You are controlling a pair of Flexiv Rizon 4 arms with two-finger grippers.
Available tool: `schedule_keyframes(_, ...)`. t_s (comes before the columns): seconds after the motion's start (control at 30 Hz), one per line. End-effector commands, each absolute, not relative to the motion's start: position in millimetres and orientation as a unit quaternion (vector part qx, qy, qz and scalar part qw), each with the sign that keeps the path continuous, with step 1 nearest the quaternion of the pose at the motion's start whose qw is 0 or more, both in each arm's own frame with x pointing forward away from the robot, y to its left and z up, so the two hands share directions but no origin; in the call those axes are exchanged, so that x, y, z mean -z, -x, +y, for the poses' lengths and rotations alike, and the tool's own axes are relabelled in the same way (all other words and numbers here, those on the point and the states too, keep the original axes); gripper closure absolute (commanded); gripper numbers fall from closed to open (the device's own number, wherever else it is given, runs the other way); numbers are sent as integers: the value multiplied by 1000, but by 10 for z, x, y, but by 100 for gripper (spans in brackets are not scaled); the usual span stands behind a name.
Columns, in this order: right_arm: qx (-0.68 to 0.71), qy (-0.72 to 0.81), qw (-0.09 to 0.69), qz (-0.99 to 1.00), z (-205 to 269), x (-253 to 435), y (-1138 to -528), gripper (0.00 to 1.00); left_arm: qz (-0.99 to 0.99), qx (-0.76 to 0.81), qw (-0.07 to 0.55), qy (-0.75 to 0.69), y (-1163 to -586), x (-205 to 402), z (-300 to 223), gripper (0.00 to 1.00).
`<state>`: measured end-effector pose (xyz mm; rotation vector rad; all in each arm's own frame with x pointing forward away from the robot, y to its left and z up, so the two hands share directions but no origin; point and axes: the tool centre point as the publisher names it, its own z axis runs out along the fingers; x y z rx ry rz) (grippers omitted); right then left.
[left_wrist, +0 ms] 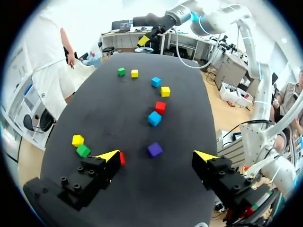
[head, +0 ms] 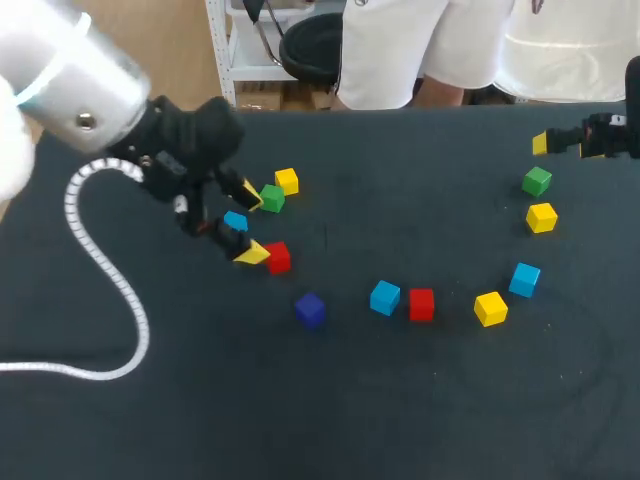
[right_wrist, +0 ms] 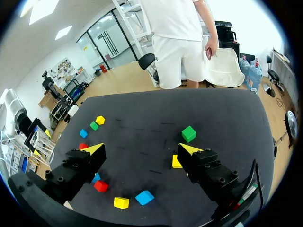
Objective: Place the blue cubes, place green cubes on the blue cubes, place the yellow cubes on the green cubes, then place the red cubes on the yellow cubes, and place purple cube on the red cubes.
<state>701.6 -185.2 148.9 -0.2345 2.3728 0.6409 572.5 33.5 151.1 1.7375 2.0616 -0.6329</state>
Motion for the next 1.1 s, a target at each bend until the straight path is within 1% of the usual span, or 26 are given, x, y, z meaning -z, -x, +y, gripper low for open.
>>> schedule_keyframes(0.03, -244, 89, 330, 907, -1852, -1493, -7009, 0, 732, 218, 169, -623, -5680, -1517, 200, 0)
schedule_keyframes(0.3, -244, 89, 330, 907, -1852, -1493, -7009, 0, 718, 243, 180, -627, -5657, -1527, 52, 0)
schedule_keyframes(0.37, -244, 89, 330, 907, -1852, -1493, -7009, 0, 729, 254, 175, -612, -5694, -1494, 64, 0)
schedule_keyframes(0.4, -244, 89, 330, 907, -1852, -1493, -7009, 0, 737, 260, 184, -596, -5725, -1485, 108, 0)
schedule_keyframes(1.07, -244, 89, 330, 907, -1852, -1493, -7009, 0, 737, 260, 184, -596, -5725, -1485, 108, 0)
schedule_keyframes(1.1, -244, 89, 330, 907, -1852, -1493, -7009, 0, 721, 246, 196, -618, -5691, -1482, 35, 0)
